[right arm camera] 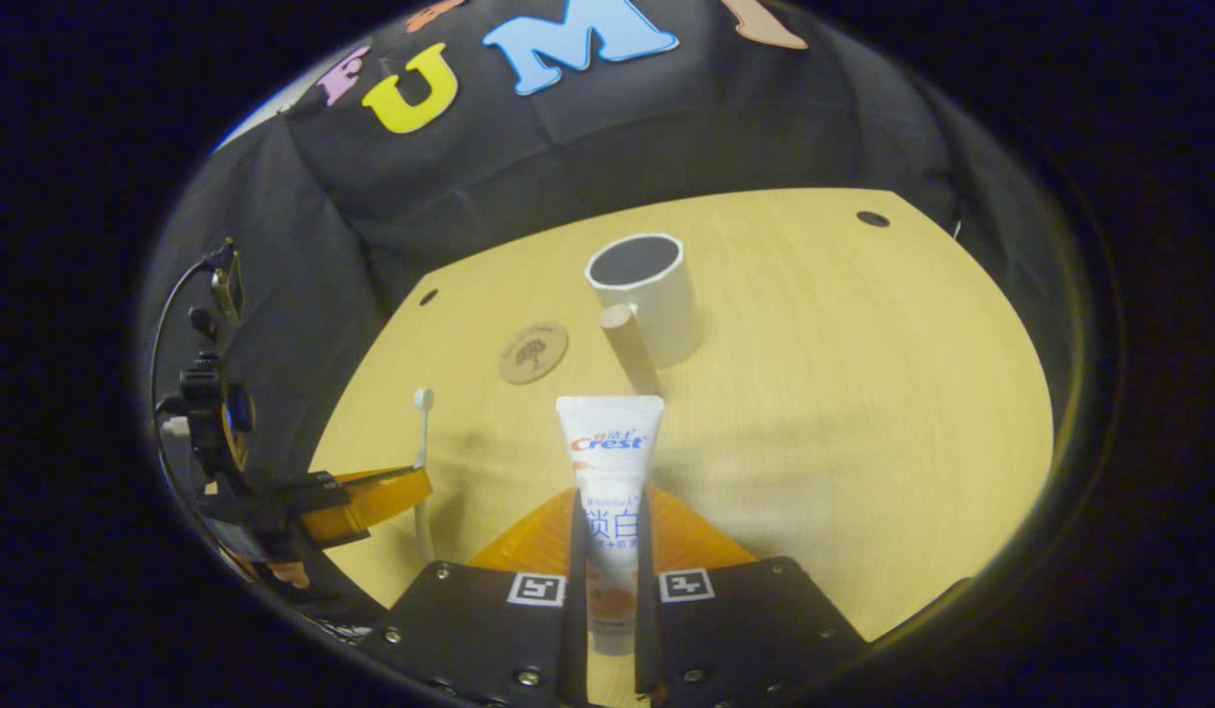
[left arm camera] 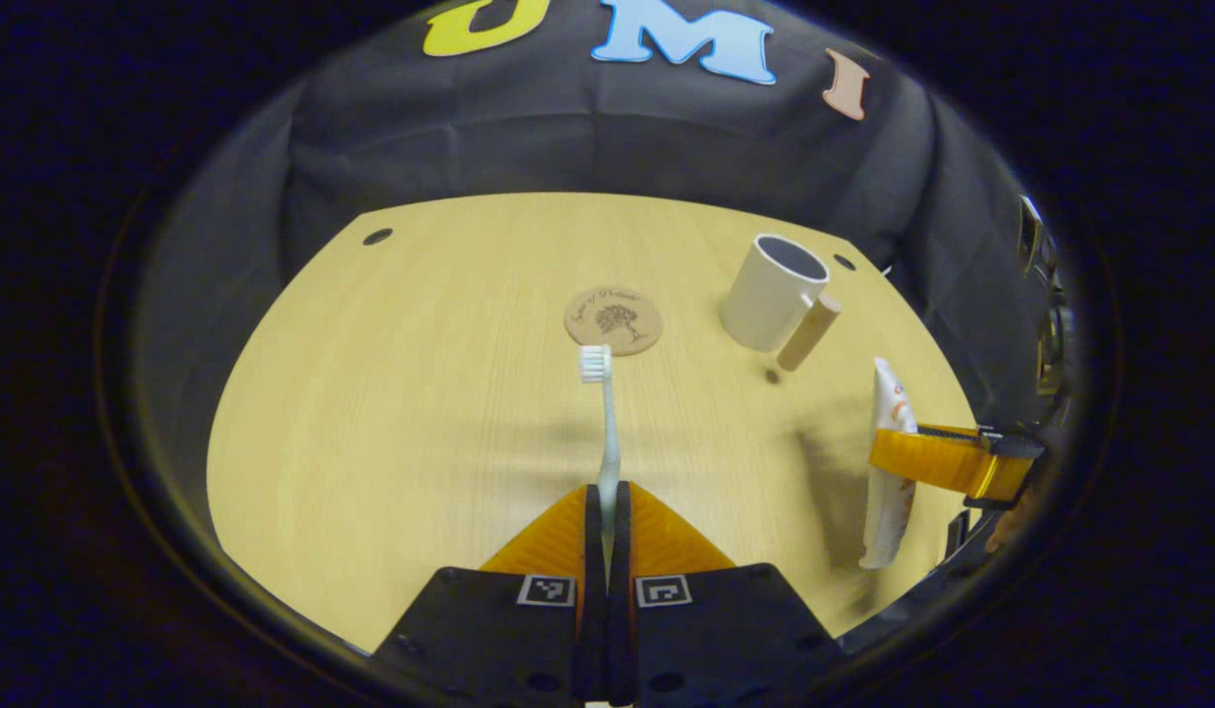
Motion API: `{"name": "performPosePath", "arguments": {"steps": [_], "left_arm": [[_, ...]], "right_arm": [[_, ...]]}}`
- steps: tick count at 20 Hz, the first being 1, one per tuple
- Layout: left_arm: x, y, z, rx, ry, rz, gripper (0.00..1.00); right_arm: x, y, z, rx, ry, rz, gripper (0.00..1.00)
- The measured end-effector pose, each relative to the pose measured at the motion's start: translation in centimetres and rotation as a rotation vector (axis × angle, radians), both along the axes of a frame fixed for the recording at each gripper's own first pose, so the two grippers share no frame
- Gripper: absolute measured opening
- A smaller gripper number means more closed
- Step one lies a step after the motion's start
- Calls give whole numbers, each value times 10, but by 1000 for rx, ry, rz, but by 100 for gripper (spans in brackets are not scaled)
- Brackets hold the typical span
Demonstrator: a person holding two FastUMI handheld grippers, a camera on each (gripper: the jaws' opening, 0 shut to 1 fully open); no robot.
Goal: Put the toothbrush and toothpaste on the desktop into the cup, then pick up the cup and place it on the coaster on the desktop.
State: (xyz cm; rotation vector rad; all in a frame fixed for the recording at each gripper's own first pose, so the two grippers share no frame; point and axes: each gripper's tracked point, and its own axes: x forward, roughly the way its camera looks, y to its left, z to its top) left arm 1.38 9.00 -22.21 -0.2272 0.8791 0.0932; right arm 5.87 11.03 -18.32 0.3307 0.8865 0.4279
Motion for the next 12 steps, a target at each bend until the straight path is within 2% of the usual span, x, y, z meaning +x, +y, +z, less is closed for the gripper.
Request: {"name": "performPosePath", "arguments": {"steps": [4, 5, 6, 12], "left_arm": [[9, 5, 23, 0, -102, 20, 8], [13, 6, 28, 2, -127, 23, 8], [18, 7, 33, 10, -156, 24, 8], [38, 14, 73, 36, -311, 29, 8]], "right_arm": [[20, 7, 26, 32, -138, -26, 20], [25, 7, 34, 41, -171, -32, 17], [31, 9, 44, 48, -206, -40, 20], [70, 14, 76, -3, -385, -59, 19]]}}
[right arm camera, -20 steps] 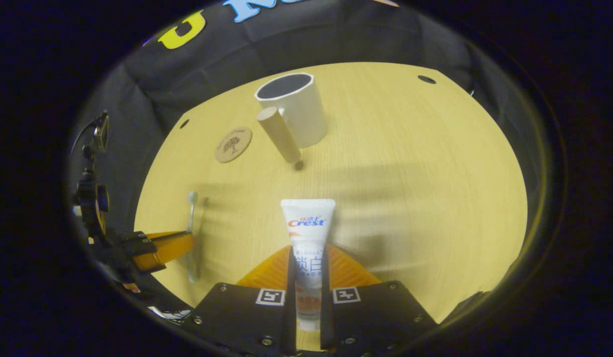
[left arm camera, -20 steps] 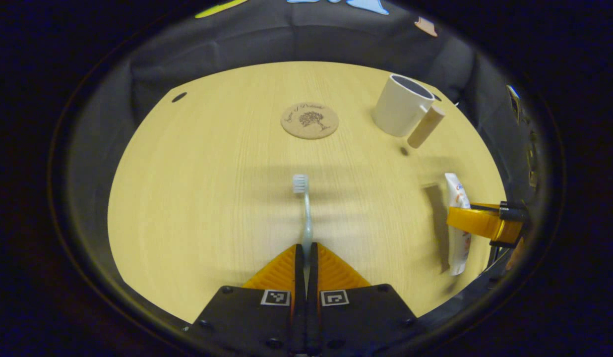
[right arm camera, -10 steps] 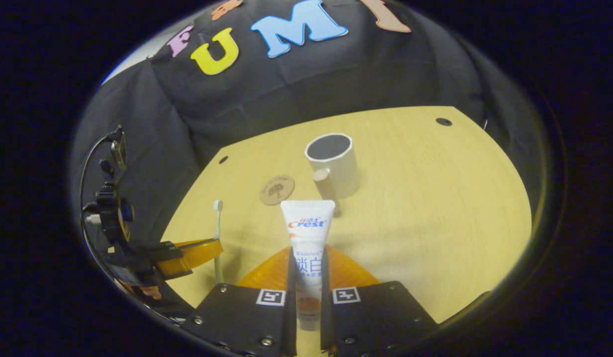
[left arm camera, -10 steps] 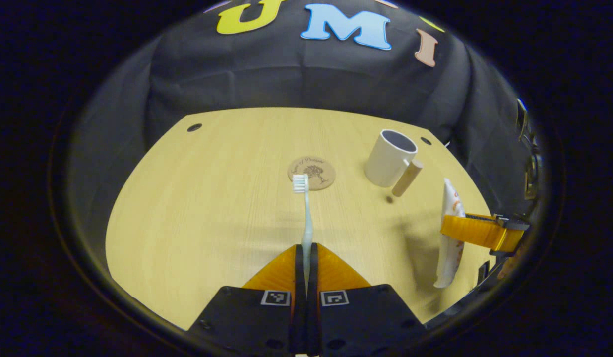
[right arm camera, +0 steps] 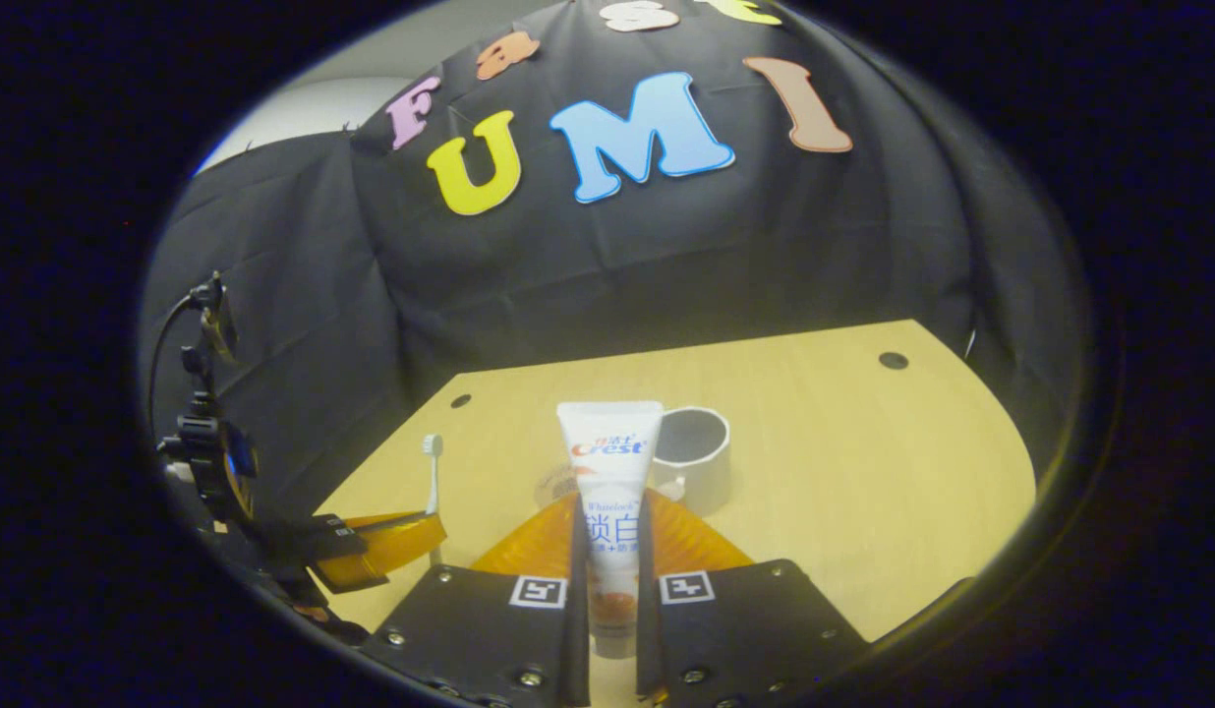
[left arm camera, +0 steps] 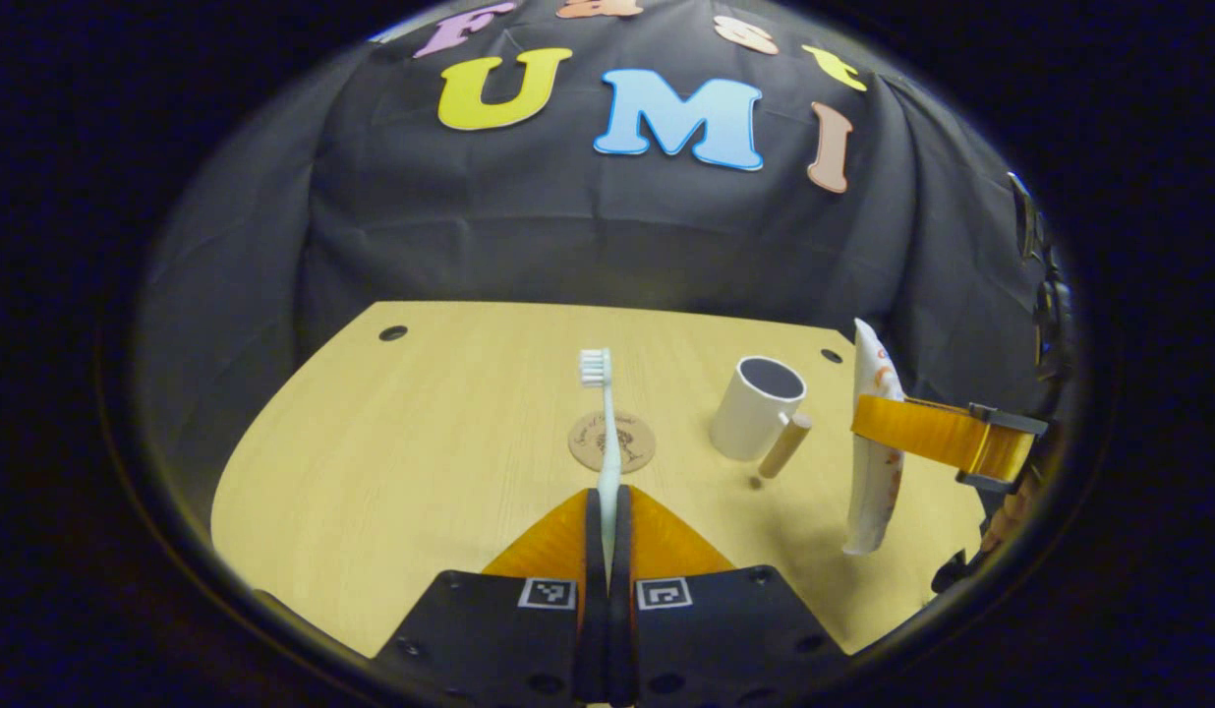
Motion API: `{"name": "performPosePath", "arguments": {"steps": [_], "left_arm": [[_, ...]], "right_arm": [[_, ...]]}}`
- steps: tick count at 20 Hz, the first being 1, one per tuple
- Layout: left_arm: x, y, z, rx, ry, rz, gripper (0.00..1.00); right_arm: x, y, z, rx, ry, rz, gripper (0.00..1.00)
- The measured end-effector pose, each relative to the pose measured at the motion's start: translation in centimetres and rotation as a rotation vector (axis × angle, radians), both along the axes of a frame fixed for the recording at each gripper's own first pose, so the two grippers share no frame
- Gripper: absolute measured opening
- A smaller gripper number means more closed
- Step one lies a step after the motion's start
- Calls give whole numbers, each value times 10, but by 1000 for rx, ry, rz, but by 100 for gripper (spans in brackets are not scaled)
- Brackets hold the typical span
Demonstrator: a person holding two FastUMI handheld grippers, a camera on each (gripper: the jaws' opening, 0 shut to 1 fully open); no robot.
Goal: Put the toothbrush and toothpaste on the desktop into the cup, then pick up the cup and place it on the coaster on the desktop.
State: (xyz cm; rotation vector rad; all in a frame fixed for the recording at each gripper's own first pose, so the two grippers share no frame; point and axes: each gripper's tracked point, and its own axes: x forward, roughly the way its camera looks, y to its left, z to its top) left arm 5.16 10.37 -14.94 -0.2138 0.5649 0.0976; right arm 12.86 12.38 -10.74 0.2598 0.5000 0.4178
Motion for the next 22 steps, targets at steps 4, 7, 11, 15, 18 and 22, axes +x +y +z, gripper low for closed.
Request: {"name": "performPosePath", "arguments": {"steps": [4, 7, 11, 15, 18, 22], "left_arm": [[17, 2, 10, 11, -72, 1, 8], [28, 6, 30, 30, -152, 1, 8], [39, 10, 41, 51, -195, 7, 8], [47, 12, 47, 63, -222, 5, 8], [54, 11, 48, 61, -228, -1, 8], [59, 5, 49, 56, -238, -13, 8]], "right_arm": [[29, 6, 22, -22, -114, -15, 19], [50, 9, 36, -26, -200, -33, 23], [79, 7, 48, -9, -275, -65, 19], [109, 1, 57, 10, -366, -117, 19], [127, -6, 58, -24, -440, -154, 19], [146, -5, 42, -17, -429, -159, 19]]}}
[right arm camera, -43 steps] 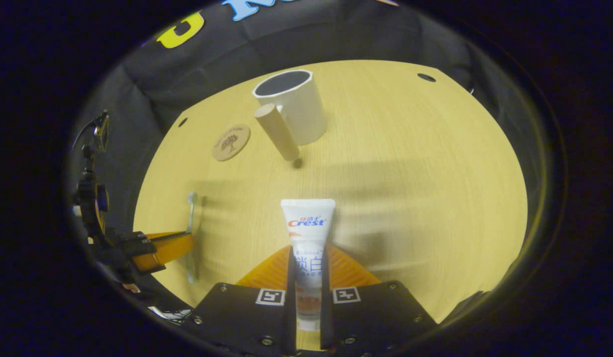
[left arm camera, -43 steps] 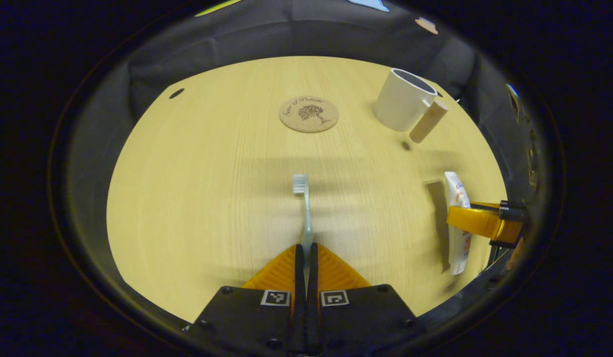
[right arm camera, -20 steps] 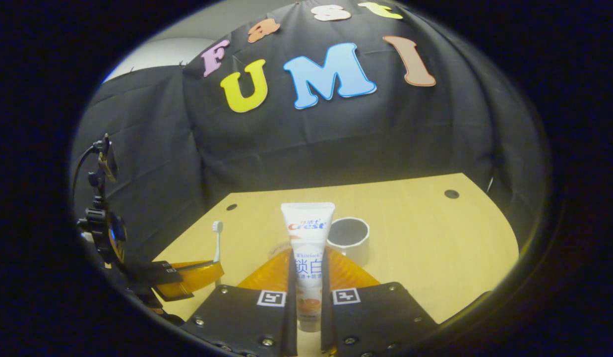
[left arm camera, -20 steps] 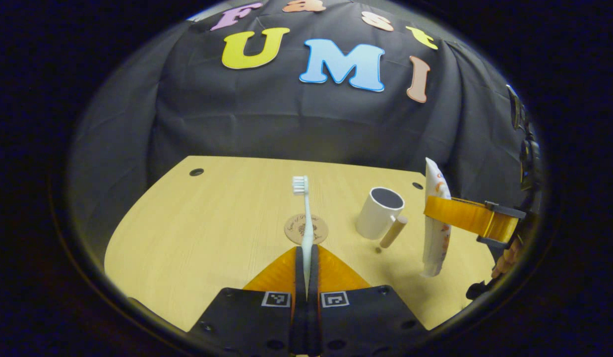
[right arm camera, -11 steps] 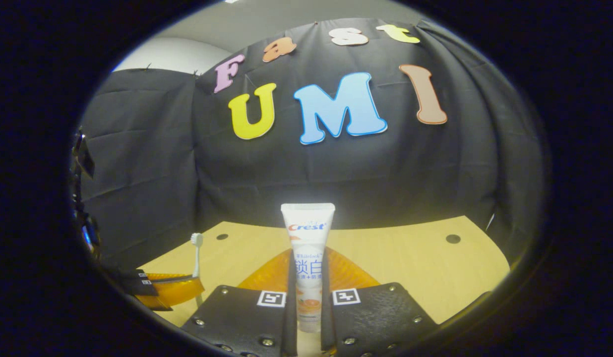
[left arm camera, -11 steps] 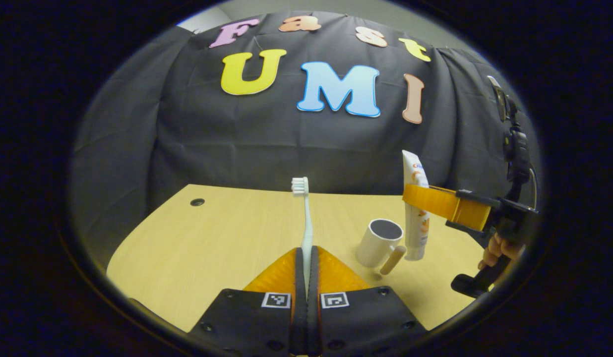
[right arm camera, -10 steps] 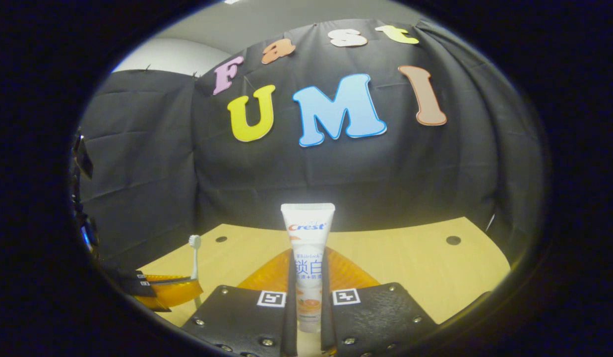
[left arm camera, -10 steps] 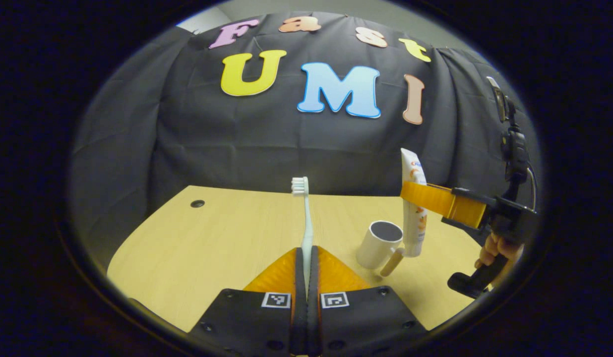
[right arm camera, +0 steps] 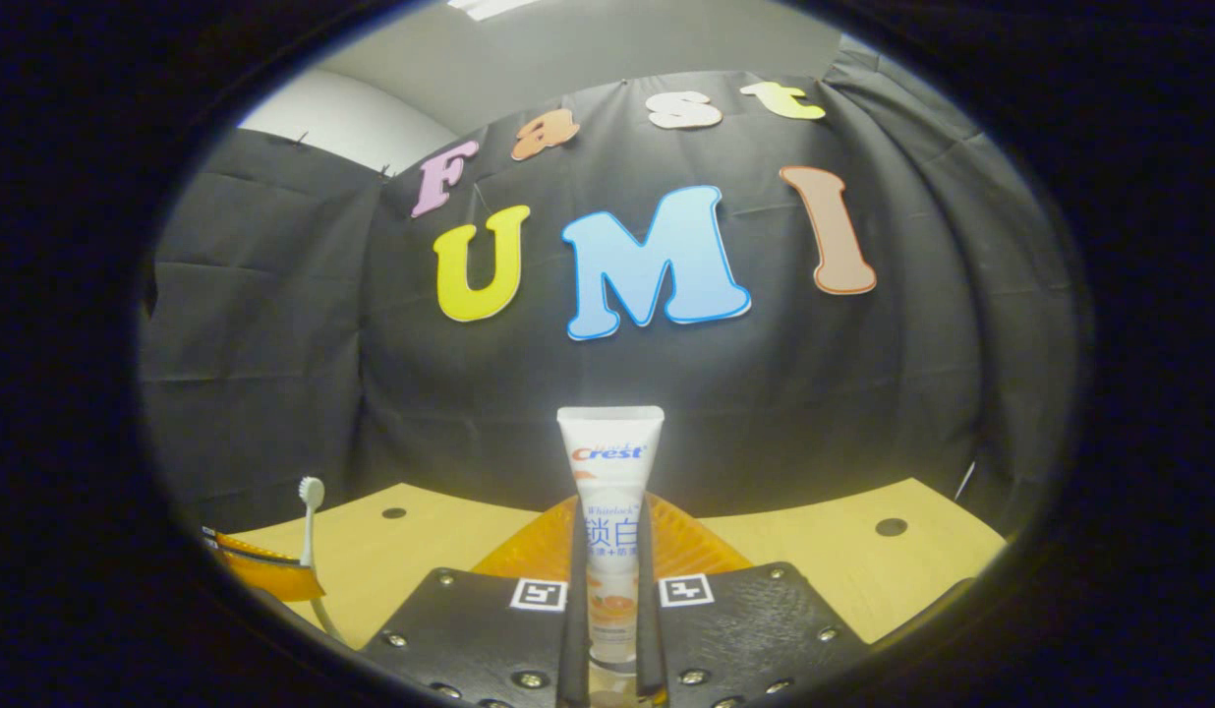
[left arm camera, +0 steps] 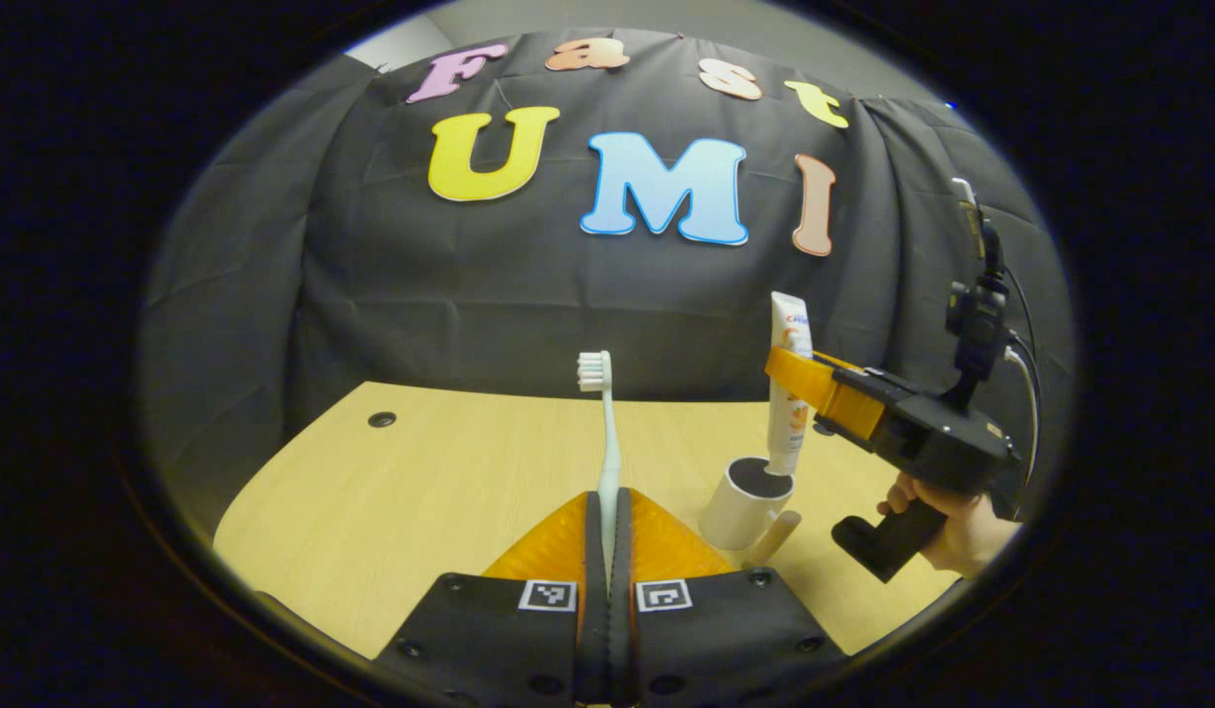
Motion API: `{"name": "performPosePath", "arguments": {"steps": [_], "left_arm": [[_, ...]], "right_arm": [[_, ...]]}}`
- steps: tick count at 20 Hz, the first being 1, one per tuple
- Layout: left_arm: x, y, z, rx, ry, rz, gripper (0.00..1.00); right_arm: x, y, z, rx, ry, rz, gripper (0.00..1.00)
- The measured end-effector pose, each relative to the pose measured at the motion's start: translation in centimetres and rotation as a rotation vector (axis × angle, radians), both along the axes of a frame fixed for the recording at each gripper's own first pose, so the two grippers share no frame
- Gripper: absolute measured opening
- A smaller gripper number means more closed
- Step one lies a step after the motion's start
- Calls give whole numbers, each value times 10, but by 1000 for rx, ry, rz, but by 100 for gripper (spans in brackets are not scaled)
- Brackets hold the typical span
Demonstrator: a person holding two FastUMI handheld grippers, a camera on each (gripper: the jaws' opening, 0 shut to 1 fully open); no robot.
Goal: Put the toothbrush and toothpaste on the desktop into the cup, then pick up the cup and place it on the coaster on the desktop.
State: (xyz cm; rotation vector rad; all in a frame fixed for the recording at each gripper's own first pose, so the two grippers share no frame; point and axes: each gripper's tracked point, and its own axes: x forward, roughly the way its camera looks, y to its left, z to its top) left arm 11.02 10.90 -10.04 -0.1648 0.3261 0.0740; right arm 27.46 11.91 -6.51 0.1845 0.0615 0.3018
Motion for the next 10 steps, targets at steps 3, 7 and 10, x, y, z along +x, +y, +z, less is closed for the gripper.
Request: {"name": "performPosePath", "arguments": {"steps": [3, 7, 10], "left_arm": [[2, 1, -4, -4, 10, 4, 8], [4, 4, -10, -21, 24, 11, 8], [7, 3, -11, -31, 19, 12, 8]], "right_arm": [[10, 3, -21, -17, 44, -3, 20], [12, 5, -45, -66, 92, -10, 20], [11, 8, -59, -119, 123, 3, 21]]}}
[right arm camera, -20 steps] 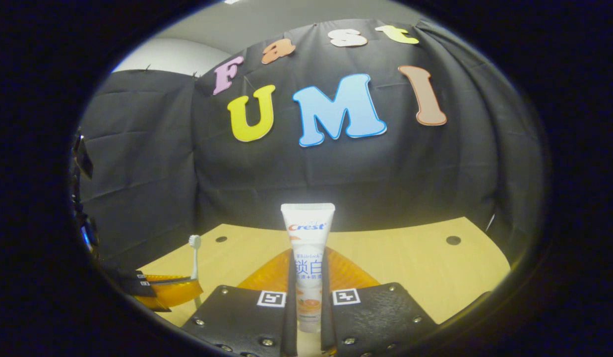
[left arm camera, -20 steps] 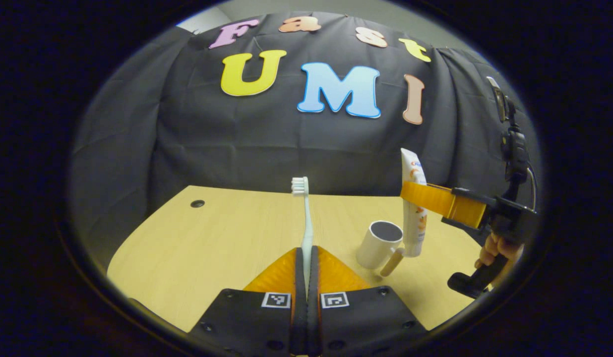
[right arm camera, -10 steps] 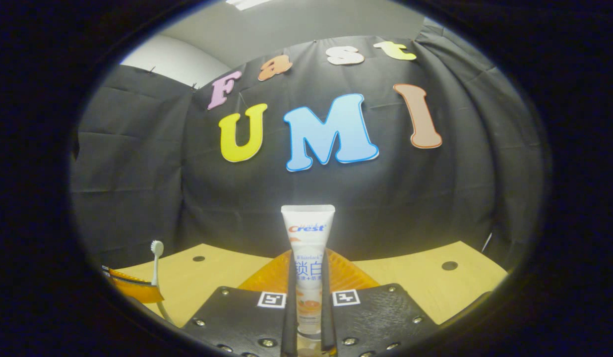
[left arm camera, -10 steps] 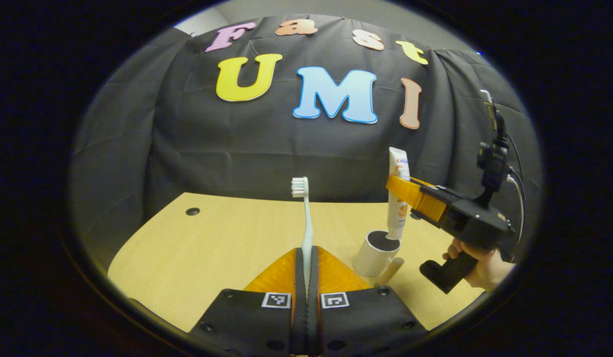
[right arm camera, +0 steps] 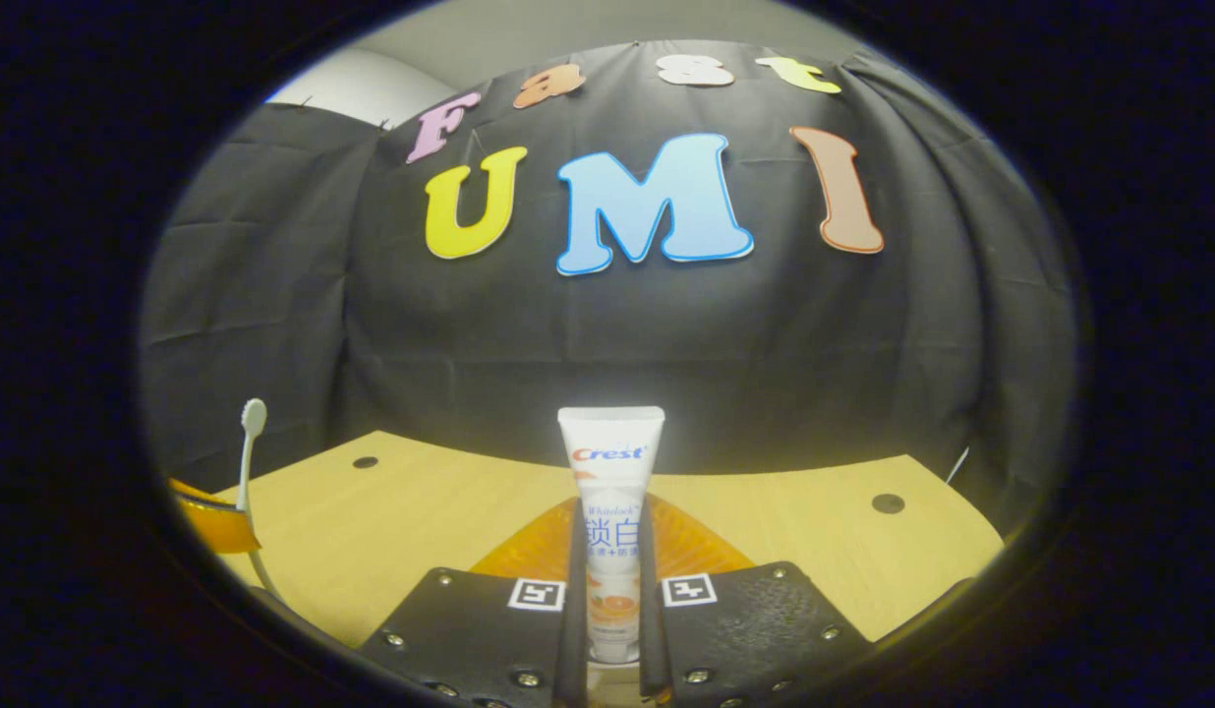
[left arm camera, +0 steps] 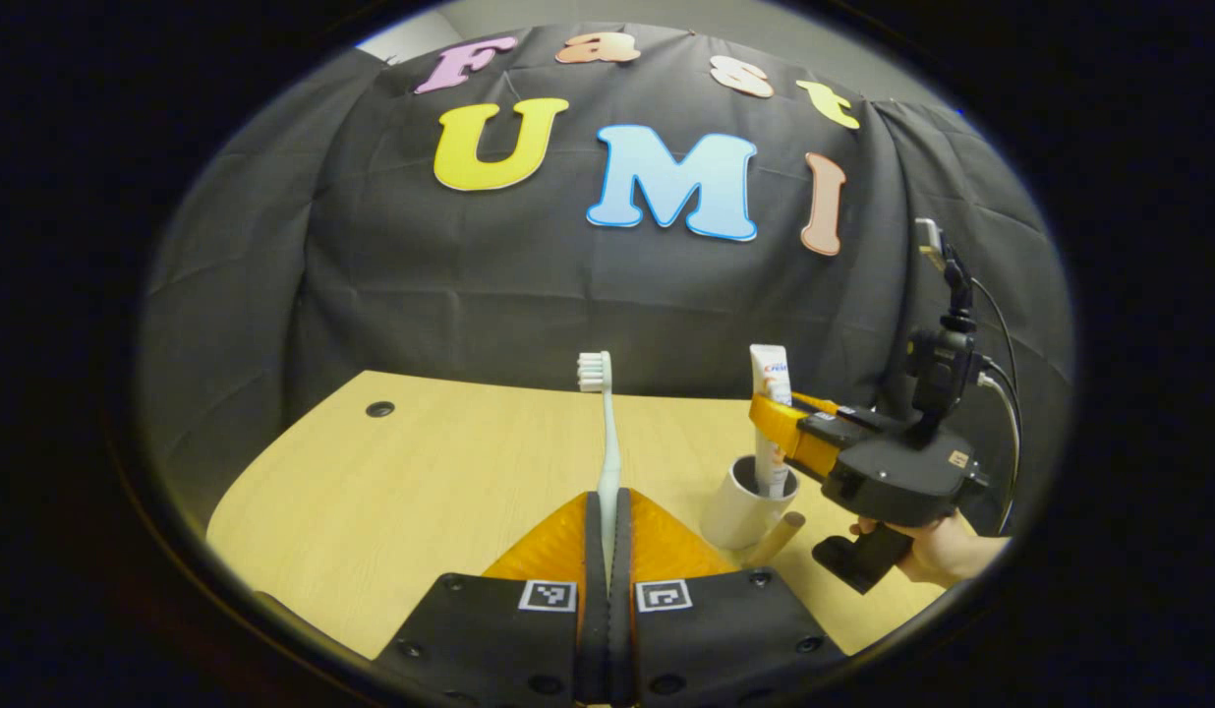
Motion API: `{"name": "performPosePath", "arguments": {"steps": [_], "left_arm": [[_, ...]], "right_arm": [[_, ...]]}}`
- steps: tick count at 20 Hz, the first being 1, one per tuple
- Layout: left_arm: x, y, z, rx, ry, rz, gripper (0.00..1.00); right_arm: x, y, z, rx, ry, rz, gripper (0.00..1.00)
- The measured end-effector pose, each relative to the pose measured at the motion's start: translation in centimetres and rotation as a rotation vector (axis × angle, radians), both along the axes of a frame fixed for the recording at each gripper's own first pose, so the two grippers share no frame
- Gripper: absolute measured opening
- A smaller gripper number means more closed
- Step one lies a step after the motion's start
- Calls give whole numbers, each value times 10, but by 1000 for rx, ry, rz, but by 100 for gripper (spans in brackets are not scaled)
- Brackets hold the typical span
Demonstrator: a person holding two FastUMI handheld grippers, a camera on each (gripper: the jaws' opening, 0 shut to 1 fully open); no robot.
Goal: Put the toothbrush and toothpaste on the desktop into the cup, then pick up the cup and place it on the coaster on the desktop.
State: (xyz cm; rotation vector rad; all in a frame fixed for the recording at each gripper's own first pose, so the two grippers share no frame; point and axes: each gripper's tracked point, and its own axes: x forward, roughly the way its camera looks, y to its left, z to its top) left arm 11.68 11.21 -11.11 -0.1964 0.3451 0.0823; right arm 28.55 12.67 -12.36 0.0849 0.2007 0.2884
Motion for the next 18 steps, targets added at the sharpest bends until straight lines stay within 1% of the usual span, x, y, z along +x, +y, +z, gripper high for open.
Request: {"name": "performPosePath", "arguments": {"steps": [8, 12, 13, 14, 15, 16, 17, 18], "left_arm": [[7, -11, 5, -20, -21, -15, 8], [11, -16, 7, -43, -36, -29, 8], [12, -17, 7, -51, -43, -27, 8], [13, -18, 8, -61, -50, -27, 8], [13, -19, 9, -70, -59, -28, 8], [13, -19, 10, -75, -64, -28, 8], [13, -20, 12, -79, -70, -29, 8], [14, -21, 14, -84, -76, -30, 8]], "right_arm": [[-13, 6, -38, -70, 129, 46, 23], [-23, 10, -55, -109, 199, 79, 27], [-25, 9, -53, -114, 196, 81, 36], [-23, 7, -52, -126, 185, 76, 29], [-24, 5, -48, -137, 178, 73, 32], [-26, 2, -49, -151, 181, 63, 31], [-30, 3, -46, -146, 180, 77, 36], [-30, 2, -47, -152, 179, 73, 48]]}}
